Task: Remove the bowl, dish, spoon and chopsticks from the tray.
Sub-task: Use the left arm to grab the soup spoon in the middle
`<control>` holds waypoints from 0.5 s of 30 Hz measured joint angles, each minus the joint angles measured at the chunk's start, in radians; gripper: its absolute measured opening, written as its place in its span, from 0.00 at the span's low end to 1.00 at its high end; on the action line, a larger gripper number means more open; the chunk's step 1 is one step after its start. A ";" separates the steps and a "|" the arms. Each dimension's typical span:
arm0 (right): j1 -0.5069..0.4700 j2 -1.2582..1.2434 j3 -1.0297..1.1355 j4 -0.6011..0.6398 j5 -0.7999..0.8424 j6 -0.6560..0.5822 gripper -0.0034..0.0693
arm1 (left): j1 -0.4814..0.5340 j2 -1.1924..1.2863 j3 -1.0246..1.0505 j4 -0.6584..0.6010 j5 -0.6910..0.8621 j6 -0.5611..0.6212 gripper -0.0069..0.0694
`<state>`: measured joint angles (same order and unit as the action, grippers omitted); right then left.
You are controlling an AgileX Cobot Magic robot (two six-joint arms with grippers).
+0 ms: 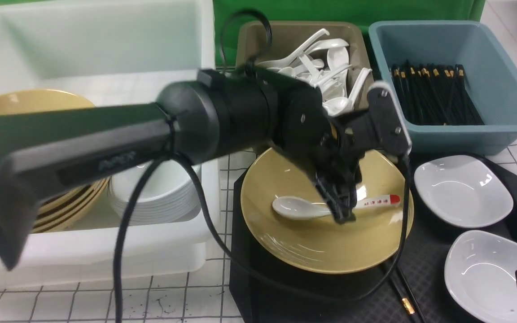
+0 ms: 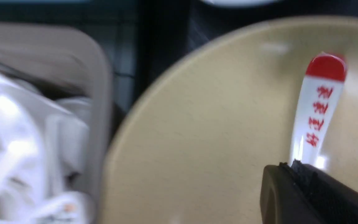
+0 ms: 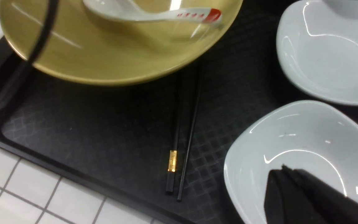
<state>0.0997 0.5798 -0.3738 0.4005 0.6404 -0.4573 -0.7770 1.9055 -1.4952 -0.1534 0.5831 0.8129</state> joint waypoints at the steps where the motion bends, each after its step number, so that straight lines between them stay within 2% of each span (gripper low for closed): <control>1: 0.000 0.000 0.000 0.000 0.000 0.000 0.10 | 0.000 -0.013 -0.017 0.010 -0.005 -0.015 0.08; 6: 0.000 0.000 0.000 0.000 -0.002 0.000 0.10 | 0.000 -0.047 -0.095 0.023 0.029 -0.164 0.08; 10: 0.000 0.000 0.000 0.000 -0.008 0.000 0.10 | 0.000 -0.013 -0.107 0.021 0.187 -0.240 0.11; 11: 0.000 0.000 0.000 0.001 -0.009 0.000 0.10 | 0.000 0.020 -0.107 0.021 0.243 -0.238 0.17; 13: 0.000 0.000 0.000 0.001 -0.011 0.000 0.10 | -0.001 0.064 -0.105 0.021 0.272 -0.230 0.24; 15: 0.000 0.000 0.000 0.001 -0.011 0.000 0.10 | -0.001 0.109 -0.105 0.020 0.272 -0.212 0.37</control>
<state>0.0997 0.5798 -0.3738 0.4016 0.6295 -0.4573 -0.7779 2.0143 -1.6007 -0.1337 0.8547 0.6008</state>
